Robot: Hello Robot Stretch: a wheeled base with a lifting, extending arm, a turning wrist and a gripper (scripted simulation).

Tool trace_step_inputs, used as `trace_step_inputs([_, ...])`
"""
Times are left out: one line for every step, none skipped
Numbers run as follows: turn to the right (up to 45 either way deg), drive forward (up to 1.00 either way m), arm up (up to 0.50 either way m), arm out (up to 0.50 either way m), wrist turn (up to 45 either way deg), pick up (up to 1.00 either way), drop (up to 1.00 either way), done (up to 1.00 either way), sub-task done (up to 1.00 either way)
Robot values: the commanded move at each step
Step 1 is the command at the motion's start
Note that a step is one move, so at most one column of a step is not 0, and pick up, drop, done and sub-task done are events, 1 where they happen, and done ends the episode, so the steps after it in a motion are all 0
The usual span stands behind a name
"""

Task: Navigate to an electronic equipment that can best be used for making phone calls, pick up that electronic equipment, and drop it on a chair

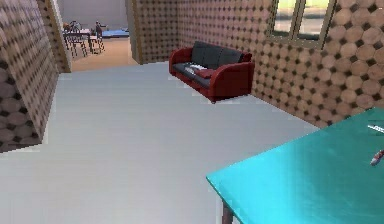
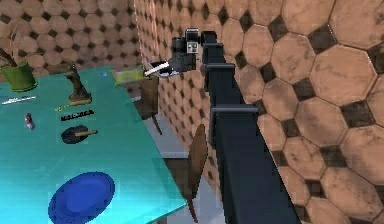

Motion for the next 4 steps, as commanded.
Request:
trace_step_inputs([0.0, 0.0, -0.46, 0.0, 0.0, 0.0, 0.0, 0.0, 0.0])
trace_step_inputs([0.0, 0.0, -0.5, 0.0, 0.0, 0.0, 0.0, 0.0, 0.0])
trace_step_inputs([0.0, 0.0, 0.0, 0.0, 0.0, 0.0, 1.0, 0.0, 0.0])
trace_step_inputs([0.0, 0.0, 0.0, -0.1, 0.0, 0.0, 0.0, 0.0, 0.0])
